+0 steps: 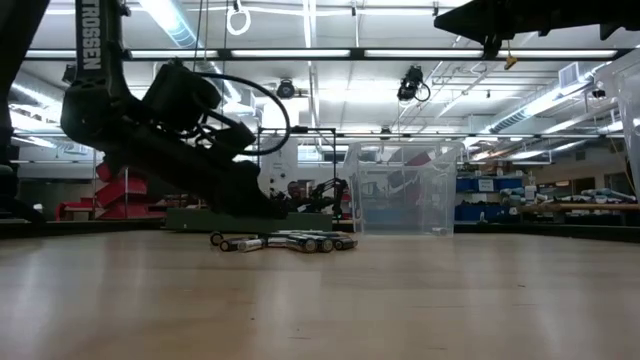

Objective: Sort batteries
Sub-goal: Put the silver battery into the top transparent bin

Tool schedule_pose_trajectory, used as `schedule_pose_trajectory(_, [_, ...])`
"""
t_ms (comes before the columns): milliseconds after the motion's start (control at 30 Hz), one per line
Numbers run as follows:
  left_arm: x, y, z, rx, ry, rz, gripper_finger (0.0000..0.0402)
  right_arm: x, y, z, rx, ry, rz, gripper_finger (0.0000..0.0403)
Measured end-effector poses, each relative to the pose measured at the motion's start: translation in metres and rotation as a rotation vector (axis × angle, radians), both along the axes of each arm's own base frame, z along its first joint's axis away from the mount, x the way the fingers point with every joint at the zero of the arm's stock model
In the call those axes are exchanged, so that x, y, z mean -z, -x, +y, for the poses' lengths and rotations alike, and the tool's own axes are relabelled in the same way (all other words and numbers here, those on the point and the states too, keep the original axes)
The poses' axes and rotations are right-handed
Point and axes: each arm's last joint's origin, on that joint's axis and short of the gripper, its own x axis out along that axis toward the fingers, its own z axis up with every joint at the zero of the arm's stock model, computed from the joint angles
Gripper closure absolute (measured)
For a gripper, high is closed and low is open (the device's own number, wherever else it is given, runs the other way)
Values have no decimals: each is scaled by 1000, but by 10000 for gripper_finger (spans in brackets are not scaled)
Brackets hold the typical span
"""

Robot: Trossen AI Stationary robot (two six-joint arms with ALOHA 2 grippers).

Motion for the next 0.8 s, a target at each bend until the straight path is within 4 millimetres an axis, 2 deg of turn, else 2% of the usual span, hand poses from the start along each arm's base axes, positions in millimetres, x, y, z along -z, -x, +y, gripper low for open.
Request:
schedule_pose_trajectory(233, [3, 1, 6, -7, 29, 8, 321, 0, 0, 0, 0, 1, 0, 400])
schedule_pose_trajectory(800, [8, 3, 5, 23, 69, 53, 316, 0, 0, 0, 0, 1, -4, 400])
